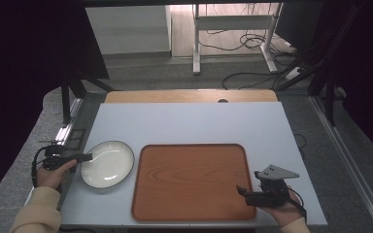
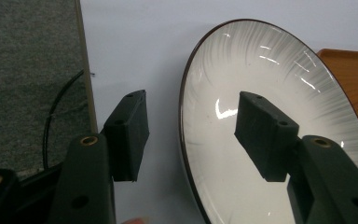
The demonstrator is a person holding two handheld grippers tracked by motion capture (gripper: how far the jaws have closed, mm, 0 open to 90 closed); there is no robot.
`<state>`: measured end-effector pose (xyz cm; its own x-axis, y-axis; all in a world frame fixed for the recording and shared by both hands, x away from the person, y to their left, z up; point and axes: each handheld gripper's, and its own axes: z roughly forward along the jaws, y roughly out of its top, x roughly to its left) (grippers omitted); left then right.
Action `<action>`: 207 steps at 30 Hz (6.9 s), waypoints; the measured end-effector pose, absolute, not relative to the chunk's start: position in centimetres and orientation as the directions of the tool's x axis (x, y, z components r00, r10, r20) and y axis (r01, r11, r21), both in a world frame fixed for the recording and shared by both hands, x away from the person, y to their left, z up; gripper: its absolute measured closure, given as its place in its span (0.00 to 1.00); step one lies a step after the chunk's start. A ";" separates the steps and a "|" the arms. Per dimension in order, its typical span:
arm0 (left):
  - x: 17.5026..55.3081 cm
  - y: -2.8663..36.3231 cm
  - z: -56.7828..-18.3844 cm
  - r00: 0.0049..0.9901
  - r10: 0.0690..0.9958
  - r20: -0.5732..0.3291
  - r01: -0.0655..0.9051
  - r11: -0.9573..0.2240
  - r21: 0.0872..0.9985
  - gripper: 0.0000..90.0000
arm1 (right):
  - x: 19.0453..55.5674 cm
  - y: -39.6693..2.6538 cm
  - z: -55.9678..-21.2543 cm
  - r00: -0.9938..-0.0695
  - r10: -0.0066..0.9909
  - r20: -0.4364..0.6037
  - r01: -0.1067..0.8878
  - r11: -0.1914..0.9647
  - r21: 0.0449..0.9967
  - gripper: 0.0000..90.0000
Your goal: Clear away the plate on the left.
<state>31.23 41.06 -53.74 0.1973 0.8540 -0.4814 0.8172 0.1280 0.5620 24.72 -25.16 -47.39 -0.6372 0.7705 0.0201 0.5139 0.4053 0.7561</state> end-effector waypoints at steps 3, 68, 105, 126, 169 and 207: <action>31.4 40.9 -54.1 0.205 0.845 -0.494 0.825 0.122 0.551 0.52 | 24.7 -25.1 -47.4 -0.637 0.771 0.022 0.515 0.404 0.756 0.20; 29.7 40.5 -50.6 0.204 0.850 -0.486 0.693 0.226 0.685 0.93 | 24.8 -25.4 -47.3 -0.623 0.782 0.018 0.515 0.393 0.762 0.20; 28.1 39.6 -46.1 0.271 0.818 -0.507 0.598 0.270 0.754 0.93 | 24.9 -25.5 -47.3 -0.623 0.782 0.017 0.516 0.394 0.761 0.20; 28.0 37.7 -45.1 0.305 0.810 -0.500 0.577 0.261 0.774 0.92 | 24.9 -25.5 -47.3 -0.626 0.780 0.018 0.517 0.397 0.758 0.20; 29.0 31.6 -44.1 0.415 0.770 -0.486 0.586 0.182 0.789 0.92 | 24.9 -25.5 -47.3 -0.618 0.786 0.015 0.518 0.393 0.760 0.20; 30.0 26.5 -43.1 0.496 0.743 -0.449 0.561 0.120 0.819 0.92 | 25.0 -25.6 -47.3 -0.619 0.785 0.021 0.519 0.388 0.761 0.20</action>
